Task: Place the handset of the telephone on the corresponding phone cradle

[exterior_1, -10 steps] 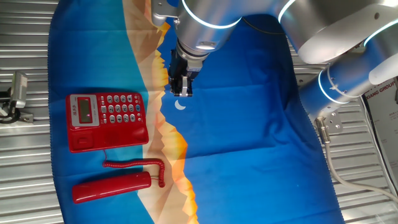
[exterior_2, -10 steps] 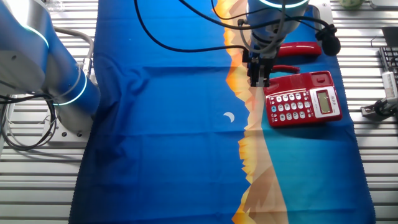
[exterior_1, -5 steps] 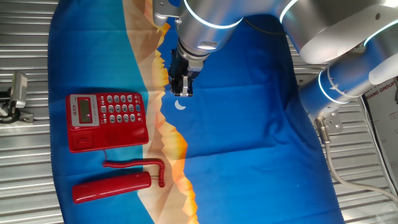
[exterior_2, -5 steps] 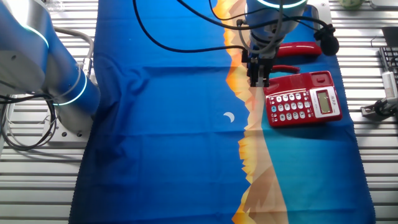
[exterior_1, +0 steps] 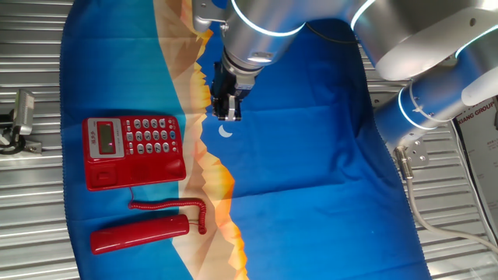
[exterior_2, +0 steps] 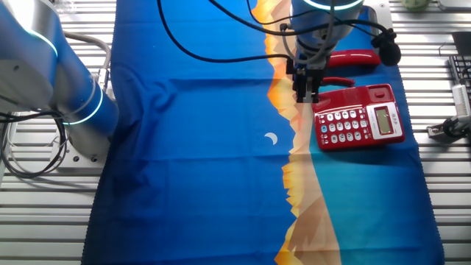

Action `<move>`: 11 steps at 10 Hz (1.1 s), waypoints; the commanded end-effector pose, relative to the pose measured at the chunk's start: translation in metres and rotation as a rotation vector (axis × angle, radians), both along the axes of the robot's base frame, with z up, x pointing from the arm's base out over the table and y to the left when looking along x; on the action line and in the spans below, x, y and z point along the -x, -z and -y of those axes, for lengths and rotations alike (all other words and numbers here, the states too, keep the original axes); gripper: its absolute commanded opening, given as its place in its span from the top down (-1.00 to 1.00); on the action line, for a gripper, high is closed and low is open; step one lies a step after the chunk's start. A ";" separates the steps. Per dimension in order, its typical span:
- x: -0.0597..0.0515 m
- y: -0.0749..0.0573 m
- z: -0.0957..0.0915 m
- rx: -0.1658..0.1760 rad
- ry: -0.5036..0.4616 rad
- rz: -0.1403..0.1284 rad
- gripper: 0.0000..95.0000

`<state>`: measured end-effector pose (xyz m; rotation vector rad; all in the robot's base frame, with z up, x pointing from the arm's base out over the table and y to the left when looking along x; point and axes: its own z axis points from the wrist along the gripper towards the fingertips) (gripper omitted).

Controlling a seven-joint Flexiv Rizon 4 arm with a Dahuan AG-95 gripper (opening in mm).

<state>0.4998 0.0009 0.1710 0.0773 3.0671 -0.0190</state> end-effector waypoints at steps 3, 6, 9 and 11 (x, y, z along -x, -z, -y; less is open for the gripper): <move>0.000 0.001 0.000 0.002 -0.013 0.065 1.00; -0.004 0.005 -0.006 0.003 -0.004 0.069 1.00; -0.013 0.007 -0.012 0.005 0.000 0.059 1.00; -0.018 0.011 -0.018 0.006 0.008 0.060 1.00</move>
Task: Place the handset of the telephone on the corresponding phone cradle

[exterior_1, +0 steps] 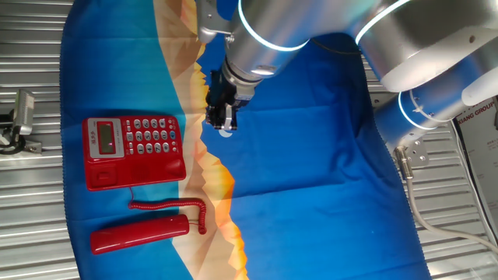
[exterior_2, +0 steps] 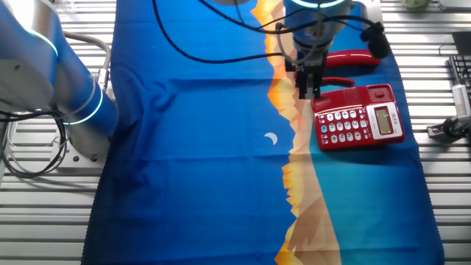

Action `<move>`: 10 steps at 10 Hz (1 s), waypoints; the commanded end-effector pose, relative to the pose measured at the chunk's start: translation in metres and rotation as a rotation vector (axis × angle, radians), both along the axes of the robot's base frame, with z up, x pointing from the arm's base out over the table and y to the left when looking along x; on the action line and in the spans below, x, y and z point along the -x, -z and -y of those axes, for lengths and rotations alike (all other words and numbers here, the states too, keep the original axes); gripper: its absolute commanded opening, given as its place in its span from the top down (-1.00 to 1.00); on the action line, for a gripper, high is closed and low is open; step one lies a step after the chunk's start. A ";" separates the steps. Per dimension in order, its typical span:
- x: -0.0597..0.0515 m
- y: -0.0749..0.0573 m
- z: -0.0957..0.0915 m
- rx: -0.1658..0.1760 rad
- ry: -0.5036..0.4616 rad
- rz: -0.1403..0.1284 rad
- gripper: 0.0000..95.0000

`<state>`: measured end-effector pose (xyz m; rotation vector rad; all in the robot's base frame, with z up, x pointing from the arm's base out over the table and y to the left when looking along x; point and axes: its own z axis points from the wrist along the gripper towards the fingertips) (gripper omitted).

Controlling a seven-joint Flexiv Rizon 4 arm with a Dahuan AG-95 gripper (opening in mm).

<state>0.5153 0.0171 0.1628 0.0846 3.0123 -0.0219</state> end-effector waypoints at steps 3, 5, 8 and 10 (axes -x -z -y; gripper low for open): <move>-0.008 0.011 -0.013 0.010 0.017 0.007 1.00; -0.014 0.013 -0.020 0.012 0.020 0.006 1.00; -0.021 0.014 -0.027 0.014 0.021 0.002 1.00; -0.026 0.016 -0.035 0.004 0.002 0.001 1.00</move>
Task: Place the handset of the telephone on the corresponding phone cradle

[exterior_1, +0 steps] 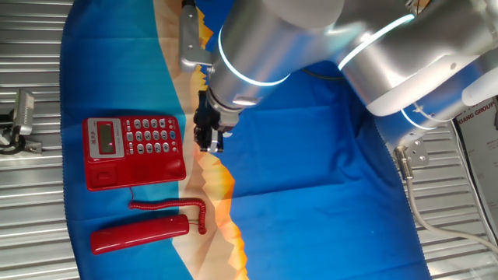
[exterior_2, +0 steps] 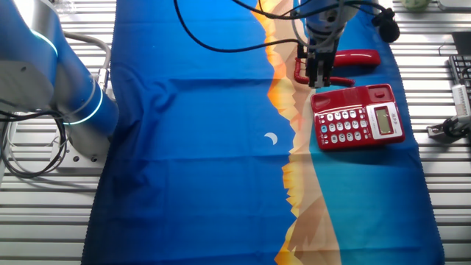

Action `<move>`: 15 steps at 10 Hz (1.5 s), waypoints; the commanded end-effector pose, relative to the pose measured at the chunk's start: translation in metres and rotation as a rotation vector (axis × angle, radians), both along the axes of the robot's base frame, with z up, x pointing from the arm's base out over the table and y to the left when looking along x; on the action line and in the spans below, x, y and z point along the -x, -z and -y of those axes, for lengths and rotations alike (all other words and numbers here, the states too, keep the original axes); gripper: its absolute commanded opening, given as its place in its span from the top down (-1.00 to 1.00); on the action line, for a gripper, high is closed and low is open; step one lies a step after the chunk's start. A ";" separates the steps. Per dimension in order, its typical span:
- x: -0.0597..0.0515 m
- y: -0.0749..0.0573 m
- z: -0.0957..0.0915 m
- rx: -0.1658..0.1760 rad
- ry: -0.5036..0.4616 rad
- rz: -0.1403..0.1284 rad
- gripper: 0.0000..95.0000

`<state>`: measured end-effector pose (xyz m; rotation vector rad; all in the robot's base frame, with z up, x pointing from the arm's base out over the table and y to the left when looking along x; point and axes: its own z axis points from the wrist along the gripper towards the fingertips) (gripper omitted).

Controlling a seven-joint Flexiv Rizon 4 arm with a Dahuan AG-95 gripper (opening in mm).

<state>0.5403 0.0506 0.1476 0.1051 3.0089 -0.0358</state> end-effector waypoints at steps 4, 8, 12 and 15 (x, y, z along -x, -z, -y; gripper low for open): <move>-0.008 0.004 -0.014 -0.005 -0.100 -0.004 1.00; -0.022 0.004 -0.034 -0.009 -0.124 -0.006 1.00; -0.030 0.004 -0.047 -0.017 -0.133 -0.003 1.00; -0.038 0.006 -0.056 -0.016 -0.136 -0.001 1.00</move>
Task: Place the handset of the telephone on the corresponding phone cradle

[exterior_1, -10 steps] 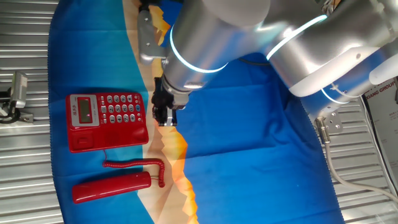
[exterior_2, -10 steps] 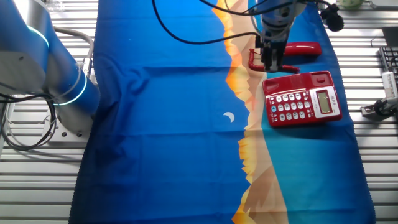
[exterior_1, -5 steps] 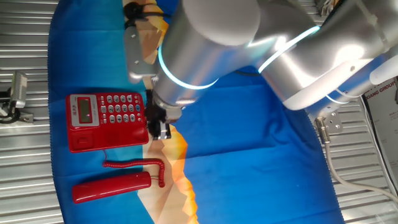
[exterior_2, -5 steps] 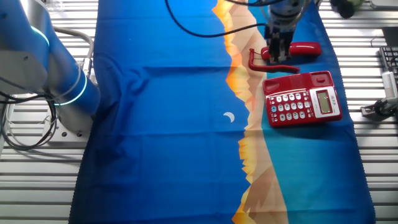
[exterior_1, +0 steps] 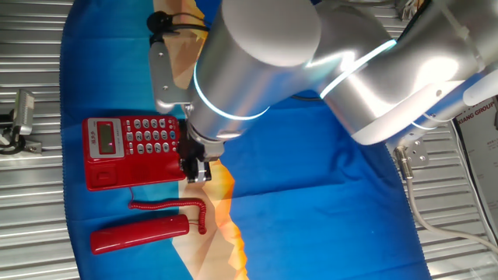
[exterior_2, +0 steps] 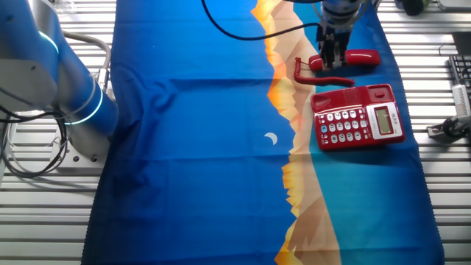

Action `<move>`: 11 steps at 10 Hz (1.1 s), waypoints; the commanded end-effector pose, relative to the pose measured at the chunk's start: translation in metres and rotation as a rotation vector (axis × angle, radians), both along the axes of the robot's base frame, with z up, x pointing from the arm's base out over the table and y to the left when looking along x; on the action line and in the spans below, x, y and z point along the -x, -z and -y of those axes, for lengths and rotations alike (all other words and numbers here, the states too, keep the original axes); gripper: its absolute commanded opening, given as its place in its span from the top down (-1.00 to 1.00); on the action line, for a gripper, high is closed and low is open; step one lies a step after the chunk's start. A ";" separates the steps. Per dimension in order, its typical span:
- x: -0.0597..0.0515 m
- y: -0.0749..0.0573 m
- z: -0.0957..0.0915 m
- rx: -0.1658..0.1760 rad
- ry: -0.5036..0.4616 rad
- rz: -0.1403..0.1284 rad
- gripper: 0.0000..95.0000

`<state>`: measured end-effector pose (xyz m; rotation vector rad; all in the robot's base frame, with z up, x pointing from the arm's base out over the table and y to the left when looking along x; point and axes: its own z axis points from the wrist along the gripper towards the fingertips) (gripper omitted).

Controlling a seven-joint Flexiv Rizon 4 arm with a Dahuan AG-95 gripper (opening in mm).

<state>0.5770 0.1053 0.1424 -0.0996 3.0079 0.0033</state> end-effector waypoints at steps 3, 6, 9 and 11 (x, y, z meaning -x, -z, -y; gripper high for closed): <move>0.000 0.016 -0.007 -0.002 -0.052 0.039 1.00; 0.001 0.023 -0.008 -0.013 -0.055 -0.004 1.00; 0.001 0.024 -0.007 -0.011 -0.015 -0.096 1.00; 0.000 0.025 -0.005 -0.013 -0.003 -0.100 1.00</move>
